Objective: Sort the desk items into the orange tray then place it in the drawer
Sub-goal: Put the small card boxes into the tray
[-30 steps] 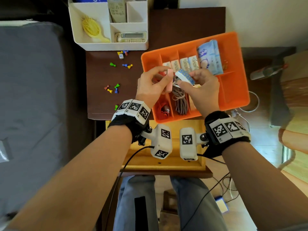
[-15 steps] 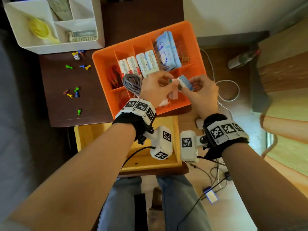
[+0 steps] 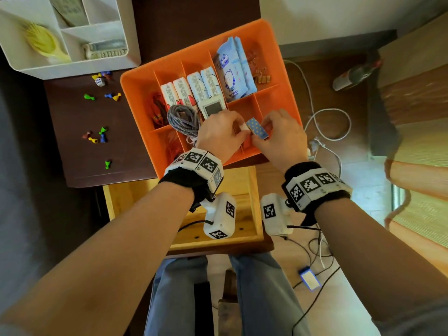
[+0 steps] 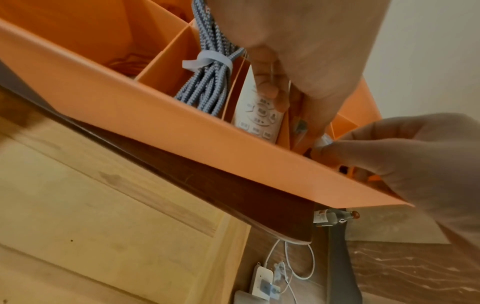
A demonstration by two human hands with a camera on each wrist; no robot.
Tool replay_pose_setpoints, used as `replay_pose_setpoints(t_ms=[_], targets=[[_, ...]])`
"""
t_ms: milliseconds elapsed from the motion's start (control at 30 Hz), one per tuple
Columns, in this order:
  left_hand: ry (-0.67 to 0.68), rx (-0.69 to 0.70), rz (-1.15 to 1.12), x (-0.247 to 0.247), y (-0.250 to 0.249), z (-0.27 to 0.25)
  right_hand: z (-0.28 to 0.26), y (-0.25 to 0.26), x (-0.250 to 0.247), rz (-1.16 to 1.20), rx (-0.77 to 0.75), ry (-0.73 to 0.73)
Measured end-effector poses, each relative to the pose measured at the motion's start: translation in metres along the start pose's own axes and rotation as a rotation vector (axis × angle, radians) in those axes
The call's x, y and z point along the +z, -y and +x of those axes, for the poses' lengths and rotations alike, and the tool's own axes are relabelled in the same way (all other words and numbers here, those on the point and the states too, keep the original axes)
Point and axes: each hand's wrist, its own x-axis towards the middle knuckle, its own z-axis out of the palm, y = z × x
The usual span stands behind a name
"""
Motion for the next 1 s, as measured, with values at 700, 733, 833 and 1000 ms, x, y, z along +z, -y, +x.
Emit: replay_pose_setpoints(t_ms=[700,733,833,1000], targets=[[0.114,0.166,0.359,0.003,0.007,0.011,0.007,-0.005,0.005,-0.091,-0.109,0.039],[0.117,0.171,0.352,0.002,0.007,0.011,0.007,-0.006,0.005,-0.083,-0.104,0.031],[0.126,0.193,0.337,0.0,0.009,0.012,0.007,-0.005,0.003,-0.083,-0.107,0.034],[0.111,0.194,0.316,-0.002,0.011,0.01,0.005,-0.004,0.003,-0.097,-0.122,0.029]])
